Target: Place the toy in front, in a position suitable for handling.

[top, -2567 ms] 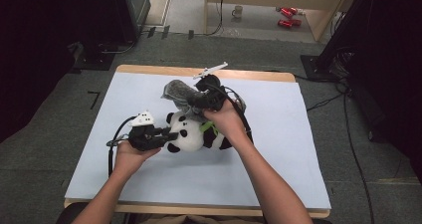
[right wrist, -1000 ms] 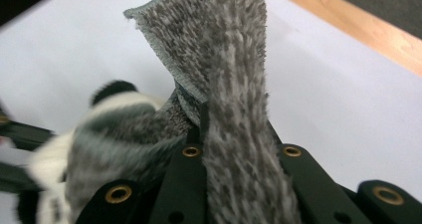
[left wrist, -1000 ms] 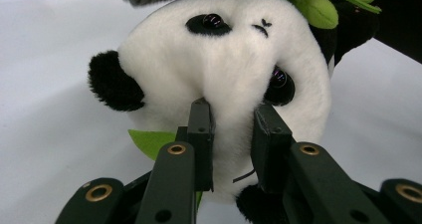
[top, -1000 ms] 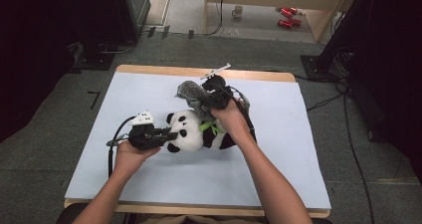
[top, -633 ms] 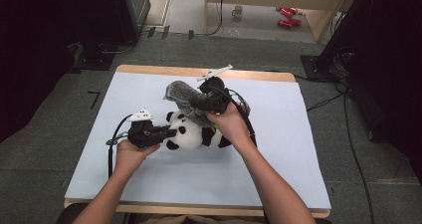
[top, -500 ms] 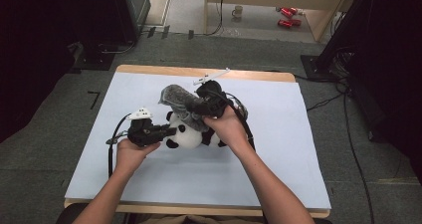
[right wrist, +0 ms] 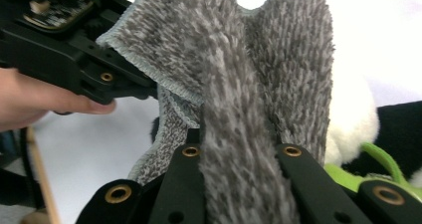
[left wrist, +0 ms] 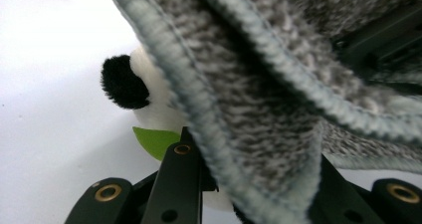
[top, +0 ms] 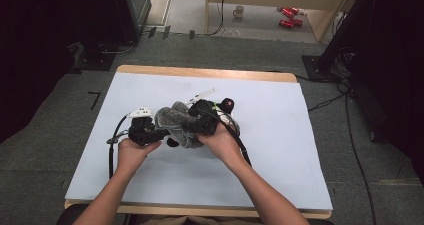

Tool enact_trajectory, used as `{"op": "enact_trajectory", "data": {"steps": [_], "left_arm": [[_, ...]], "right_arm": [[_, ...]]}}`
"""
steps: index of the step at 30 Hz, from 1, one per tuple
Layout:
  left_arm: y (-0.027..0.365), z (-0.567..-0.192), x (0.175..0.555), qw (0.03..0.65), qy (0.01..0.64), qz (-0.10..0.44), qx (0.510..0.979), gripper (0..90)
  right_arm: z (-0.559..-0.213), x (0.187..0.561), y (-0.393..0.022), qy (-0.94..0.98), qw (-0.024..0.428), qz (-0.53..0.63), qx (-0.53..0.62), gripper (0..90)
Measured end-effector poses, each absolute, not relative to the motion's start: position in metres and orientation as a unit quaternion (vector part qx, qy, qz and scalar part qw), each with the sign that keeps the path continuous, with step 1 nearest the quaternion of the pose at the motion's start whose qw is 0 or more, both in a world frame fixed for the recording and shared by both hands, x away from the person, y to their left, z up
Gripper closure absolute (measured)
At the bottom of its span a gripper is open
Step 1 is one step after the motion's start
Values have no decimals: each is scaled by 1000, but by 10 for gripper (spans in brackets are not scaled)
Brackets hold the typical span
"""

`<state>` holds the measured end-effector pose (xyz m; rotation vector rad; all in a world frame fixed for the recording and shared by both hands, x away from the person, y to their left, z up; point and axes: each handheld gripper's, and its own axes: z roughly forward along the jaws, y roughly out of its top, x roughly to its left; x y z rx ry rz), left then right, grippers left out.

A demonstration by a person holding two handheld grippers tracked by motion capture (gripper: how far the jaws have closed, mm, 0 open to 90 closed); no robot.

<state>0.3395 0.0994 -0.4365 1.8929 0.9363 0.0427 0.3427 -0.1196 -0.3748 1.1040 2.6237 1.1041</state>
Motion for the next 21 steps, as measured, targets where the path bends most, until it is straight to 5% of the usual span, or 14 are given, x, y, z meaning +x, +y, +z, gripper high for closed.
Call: {"op": "enact_trajectory", "data": {"steps": [21], "left_arm": [[99,-438,341,494,395,8,775,789]], "right_arm": [[-372,366,-132,849,89,364,373,830]]}}
